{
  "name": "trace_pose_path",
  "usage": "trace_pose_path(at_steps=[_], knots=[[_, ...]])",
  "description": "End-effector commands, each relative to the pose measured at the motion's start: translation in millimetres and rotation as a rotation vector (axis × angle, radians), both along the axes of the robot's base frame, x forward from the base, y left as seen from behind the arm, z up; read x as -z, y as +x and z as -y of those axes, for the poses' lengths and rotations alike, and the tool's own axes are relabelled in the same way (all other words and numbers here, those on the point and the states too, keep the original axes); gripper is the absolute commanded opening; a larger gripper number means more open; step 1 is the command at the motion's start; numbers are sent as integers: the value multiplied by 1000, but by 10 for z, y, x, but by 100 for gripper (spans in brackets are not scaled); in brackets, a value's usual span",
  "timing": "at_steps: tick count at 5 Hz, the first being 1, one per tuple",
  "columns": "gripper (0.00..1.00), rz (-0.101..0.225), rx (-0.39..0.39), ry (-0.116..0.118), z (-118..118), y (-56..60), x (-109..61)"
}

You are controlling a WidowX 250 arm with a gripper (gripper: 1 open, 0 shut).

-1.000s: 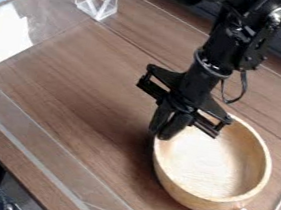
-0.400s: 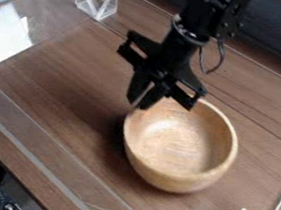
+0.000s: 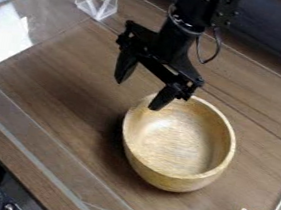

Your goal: Remove the blue fish from inside the brown bowl and put it on the table

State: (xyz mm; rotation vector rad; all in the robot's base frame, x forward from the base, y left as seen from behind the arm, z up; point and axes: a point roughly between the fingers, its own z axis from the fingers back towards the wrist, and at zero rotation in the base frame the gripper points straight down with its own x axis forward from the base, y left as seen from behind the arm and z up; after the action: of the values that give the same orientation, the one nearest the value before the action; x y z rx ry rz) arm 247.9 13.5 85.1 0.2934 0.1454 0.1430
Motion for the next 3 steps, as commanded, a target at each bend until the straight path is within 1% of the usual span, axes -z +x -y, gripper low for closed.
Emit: trace_pose_path(at_steps=[1,2,3], knots=[[100,52,20,-17,31,59,-89],[100,47,20,-24,26,97,52],[100,64,27,-52,42,115,200]])
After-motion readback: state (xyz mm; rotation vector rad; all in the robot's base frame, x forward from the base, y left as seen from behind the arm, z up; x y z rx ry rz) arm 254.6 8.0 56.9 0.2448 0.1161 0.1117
